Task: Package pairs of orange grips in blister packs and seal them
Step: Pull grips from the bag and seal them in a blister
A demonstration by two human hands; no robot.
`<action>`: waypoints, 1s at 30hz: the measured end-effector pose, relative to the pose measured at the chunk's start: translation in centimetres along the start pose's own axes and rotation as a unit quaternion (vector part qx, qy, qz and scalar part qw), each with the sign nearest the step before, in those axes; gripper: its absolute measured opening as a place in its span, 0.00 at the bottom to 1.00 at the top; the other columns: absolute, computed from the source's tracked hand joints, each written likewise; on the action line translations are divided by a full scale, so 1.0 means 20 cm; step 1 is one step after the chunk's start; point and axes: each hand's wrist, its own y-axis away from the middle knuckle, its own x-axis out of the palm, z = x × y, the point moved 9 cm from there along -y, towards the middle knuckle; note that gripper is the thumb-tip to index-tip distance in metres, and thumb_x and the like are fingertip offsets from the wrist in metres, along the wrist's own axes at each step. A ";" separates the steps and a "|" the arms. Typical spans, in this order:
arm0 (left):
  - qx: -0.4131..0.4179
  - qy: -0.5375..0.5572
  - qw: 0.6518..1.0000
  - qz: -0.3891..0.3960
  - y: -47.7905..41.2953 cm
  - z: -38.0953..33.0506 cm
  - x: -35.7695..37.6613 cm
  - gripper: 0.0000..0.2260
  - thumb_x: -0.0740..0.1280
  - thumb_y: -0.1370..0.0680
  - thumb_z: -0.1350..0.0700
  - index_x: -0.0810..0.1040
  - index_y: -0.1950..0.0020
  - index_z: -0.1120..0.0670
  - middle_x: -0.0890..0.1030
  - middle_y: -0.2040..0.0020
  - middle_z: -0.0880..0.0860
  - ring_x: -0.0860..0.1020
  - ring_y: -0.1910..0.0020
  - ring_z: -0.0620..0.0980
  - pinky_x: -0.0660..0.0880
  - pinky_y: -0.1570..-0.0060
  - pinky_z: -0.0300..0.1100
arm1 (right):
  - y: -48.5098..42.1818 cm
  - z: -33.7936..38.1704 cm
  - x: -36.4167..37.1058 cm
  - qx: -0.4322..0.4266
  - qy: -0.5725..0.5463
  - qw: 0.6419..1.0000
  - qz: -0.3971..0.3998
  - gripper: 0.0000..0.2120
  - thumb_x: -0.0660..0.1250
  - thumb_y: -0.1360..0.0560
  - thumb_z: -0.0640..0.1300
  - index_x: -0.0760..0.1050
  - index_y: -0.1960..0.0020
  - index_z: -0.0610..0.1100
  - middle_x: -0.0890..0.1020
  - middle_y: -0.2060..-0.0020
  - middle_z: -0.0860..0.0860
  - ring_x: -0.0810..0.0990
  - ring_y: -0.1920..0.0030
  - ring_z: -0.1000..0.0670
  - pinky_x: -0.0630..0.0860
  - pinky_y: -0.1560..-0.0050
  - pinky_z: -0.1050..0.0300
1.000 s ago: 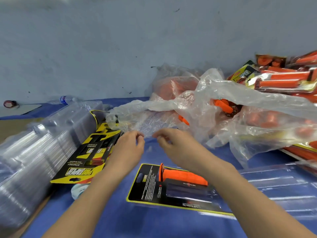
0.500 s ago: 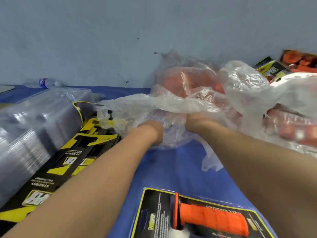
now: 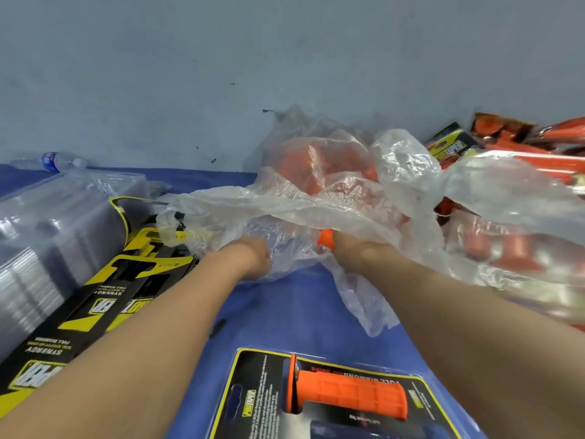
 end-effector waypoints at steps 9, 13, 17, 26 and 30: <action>0.019 0.177 0.976 -0.122 0.31 -0.06 -0.13 0.13 0.57 0.20 0.59 0.79 0.41 0.57 0.82 0.43 0.56 0.79 0.46 0.58 0.74 0.52 0.44 | 0.30 0.16 -0.35 -0.135 0.166 0.950 -0.227 0.18 0.63 0.25 0.37 0.68 0.35 0.45 0.77 0.42 0.47 0.79 0.46 0.42 0.66 0.59 0.54; 0.089 0.296 0.928 -0.208 0.60 -0.22 -0.25 0.11 0.58 0.17 0.55 0.80 0.45 0.54 0.81 0.55 0.55 0.78 0.55 0.57 0.73 0.57 0.47 | 0.60 0.26 -0.52 -0.192 0.087 0.943 -0.258 0.17 0.62 0.24 0.37 0.66 0.37 0.45 0.75 0.45 0.47 0.78 0.48 0.41 0.74 0.53 0.49; 0.139 0.442 0.835 -0.294 0.96 -0.34 -0.37 0.10 0.59 0.17 0.46 0.77 0.50 0.48 0.81 0.56 0.45 0.78 0.62 0.43 0.72 0.62 0.42 | 0.95 0.30 -0.65 -0.275 -0.156 0.908 -0.275 0.14 0.66 0.26 0.38 0.67 0.42 0.43 0.77 0.54 0.49 0.76 0.57 0.45 0.73 0.55 0.50; 0.130 0.632 0.711 -0.280 1.30 -0.41 -0.36 0.10 0.66 0.20 0.47 0.80 0.48 0.53 0.83 0.61 0.45 0.81 0.64 0.40 0.78 0.63 0.34 | 1.35 -0.05 -0.61 -0.195 -0.534 0.774 -0.280 0.16 0.73 0.27 0.40 0.69 0.46 0.52 0.79 0.58 0.51 0.80 0.59 0.55 0.81 0.53 0.53; 0.138 0.565 0.744 -0.330 1.39 -0.40 -0.31 0.13 0.67 0.23 0.44 0.80 0.50 0.52 0.82 0.63 0.47 0.81 0.63 0.43 0.74 0.62 0.30 | 1.34 -0.15 -0.45 -0.182 -0.518 0.794 -0.261 0.13 0.73 0.26 0.43 0.72 0.45 0.51 0.77 0.62 0.57 0.76 0.65 0.62 0.71 0.65 0.70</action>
